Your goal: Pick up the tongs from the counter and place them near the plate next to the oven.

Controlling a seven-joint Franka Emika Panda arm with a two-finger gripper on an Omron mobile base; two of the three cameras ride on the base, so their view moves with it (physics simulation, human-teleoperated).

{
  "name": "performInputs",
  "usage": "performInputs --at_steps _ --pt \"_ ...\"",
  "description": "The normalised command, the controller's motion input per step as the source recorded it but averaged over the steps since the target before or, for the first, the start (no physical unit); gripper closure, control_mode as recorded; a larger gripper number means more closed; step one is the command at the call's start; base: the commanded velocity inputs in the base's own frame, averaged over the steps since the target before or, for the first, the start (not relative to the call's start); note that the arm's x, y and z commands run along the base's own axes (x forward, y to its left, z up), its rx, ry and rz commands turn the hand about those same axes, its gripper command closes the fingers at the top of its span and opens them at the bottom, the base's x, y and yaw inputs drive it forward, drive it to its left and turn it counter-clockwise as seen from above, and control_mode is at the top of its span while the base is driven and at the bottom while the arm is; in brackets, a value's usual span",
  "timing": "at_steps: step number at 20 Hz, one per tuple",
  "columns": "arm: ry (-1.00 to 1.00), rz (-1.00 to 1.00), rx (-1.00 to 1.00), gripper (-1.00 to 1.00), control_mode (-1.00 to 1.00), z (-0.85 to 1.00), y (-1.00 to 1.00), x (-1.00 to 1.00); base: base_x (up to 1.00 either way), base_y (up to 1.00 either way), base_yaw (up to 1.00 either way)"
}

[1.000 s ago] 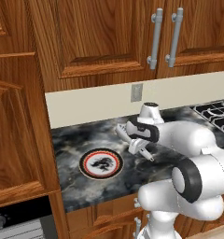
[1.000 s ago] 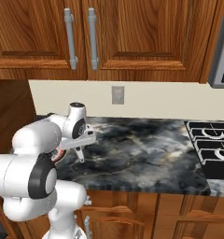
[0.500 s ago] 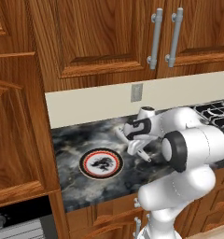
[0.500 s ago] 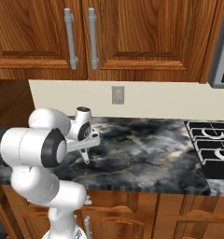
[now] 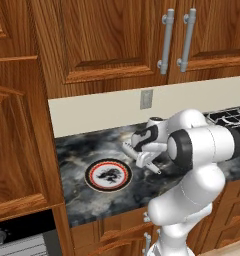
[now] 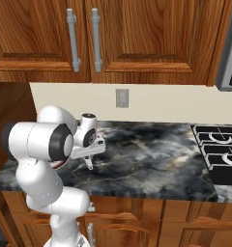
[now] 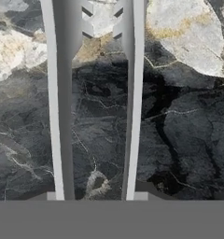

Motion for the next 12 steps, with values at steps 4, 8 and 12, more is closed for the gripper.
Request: performInputs --at_steps 4,8,12 --pt "0.00 0.00 0.00 1.00 -1.00 -0.17 0.00 0.13 0.00 0.00 0.00" --pt "0.00 0.00 0.00 -1.00 -1.00 -0.26 0.03 0.05 0.00 0.00 0.00" --pt "-0.01 0.00 0.00 -1.00 -1.00 -0.28 0.09 0.00 0.00 0.00 0.00"
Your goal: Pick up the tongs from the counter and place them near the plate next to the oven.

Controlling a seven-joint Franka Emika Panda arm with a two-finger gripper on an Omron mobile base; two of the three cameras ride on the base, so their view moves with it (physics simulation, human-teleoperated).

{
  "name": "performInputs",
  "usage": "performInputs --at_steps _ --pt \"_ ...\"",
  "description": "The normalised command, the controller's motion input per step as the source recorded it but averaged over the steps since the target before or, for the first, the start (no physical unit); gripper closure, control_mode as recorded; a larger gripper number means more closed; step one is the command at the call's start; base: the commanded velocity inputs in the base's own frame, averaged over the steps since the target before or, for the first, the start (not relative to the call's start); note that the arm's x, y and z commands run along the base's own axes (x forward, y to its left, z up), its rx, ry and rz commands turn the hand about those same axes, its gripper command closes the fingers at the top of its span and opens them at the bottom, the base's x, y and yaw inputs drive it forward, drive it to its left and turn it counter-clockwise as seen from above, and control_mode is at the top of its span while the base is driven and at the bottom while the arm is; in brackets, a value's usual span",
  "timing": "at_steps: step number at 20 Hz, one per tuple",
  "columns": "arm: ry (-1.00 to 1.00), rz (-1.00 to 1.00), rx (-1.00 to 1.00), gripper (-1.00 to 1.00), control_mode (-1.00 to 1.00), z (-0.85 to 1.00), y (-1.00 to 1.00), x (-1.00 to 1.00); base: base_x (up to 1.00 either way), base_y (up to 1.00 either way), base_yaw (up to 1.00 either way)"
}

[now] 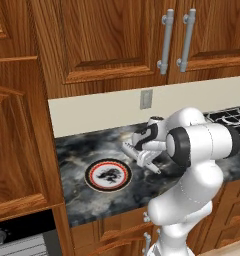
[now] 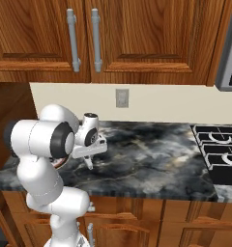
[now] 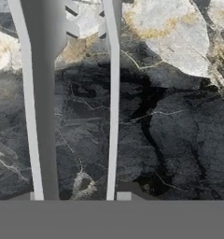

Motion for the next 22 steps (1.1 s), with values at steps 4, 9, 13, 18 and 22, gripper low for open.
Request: performInputs --at_steps 4,9,13,18,22 --pt "-0.09 0.00 0.00 -1.00 -1.00 -0.08 0.00 -0.13 0.00 0.00 0.00" --pt "-0.13 0.00 0.00 -1.00 -1.00 0.05 0.00 -0.30 0.00 0.00 0.00" --pt "-0.11 0.00 0.00 -1.00 -1.00 0.33 0.00 -0.28 0.00 0.00 0.00" --pt "-0.17 0.00 0.00 -1.00 -1.00 0.57 -0.04 -0.28 0.00 0.00 0.00" --pt "-0.16 0.00 0.00 -1.00 -1.00 0.64 -0.05 -0.30 0.00 0.00 0.00"
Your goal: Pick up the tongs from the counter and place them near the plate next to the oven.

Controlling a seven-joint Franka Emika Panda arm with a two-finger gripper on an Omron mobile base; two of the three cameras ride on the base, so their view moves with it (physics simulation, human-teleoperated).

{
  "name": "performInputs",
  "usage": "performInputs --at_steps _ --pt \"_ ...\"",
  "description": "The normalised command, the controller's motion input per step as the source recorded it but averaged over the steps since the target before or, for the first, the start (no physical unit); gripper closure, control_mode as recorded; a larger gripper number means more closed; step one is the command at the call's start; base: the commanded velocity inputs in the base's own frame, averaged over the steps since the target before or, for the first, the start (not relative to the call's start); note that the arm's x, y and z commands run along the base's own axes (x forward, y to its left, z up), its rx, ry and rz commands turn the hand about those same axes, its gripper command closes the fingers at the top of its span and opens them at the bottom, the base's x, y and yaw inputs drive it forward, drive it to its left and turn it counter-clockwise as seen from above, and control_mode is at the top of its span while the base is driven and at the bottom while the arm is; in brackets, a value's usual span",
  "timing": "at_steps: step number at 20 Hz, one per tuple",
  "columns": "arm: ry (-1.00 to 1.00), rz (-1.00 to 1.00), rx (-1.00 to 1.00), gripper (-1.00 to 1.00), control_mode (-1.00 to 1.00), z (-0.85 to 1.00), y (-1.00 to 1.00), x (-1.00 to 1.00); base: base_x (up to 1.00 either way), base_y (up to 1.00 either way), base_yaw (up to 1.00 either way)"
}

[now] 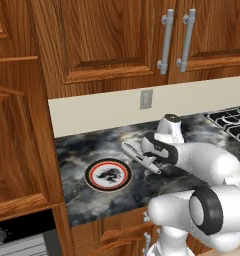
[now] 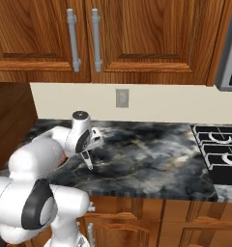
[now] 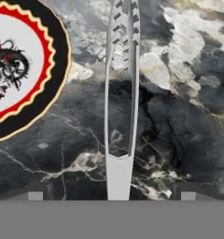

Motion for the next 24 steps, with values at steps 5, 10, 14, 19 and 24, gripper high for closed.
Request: performInputs --at_steps 5,10,14,19,24 --pt "-0.14 0.00 0.00 -1.00 -1.00 0.65 -0.09 -0.39 0.00 0.00 0.00" --pt "-0.13 0.00 0.00 -1.00 -1.00 0.76 -0.07 -0.40 0.00 0.00 0.00" --pt "-0.10 0.00 0.00 -1.00 -1.00 0.69 -0.07 -0.41 0.00 0.00 0.00" --pt "-0.07 0.00 0.00 -1.00 -1.00 0.52 -0.07 -0.55 0.00 0.00 0.00" --pt "-0.06 -0.02 0.01 -1.00 -1.00 0.48 -0.06 -0.67 0.00 0.00 0.00"
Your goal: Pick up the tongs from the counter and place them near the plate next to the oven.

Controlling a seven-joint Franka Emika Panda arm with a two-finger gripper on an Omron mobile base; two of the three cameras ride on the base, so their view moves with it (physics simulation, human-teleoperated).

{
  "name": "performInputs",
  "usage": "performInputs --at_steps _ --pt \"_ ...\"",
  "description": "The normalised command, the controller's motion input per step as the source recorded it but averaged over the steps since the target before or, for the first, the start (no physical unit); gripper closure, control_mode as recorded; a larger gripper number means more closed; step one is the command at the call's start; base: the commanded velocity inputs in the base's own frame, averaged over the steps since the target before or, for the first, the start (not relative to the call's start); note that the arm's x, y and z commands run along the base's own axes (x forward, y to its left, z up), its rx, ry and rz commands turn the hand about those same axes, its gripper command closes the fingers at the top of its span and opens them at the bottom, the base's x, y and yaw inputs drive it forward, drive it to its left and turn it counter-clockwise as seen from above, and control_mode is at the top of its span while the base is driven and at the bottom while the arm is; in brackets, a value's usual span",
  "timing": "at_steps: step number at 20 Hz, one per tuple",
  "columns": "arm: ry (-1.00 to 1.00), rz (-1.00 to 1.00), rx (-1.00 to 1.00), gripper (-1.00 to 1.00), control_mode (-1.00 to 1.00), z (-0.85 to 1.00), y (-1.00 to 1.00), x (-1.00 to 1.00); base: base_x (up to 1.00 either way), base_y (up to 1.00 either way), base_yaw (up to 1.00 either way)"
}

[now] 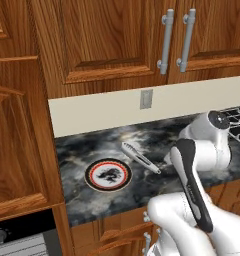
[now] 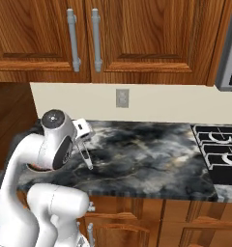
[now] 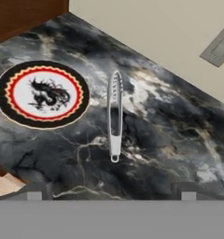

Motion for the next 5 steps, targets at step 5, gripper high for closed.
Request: performInputs --at_steps 5 --pt "-0.07 -0.05 0.01 -1.00 -1.00 0.46 0.00 -0.68 0.00 0.00 0.00"
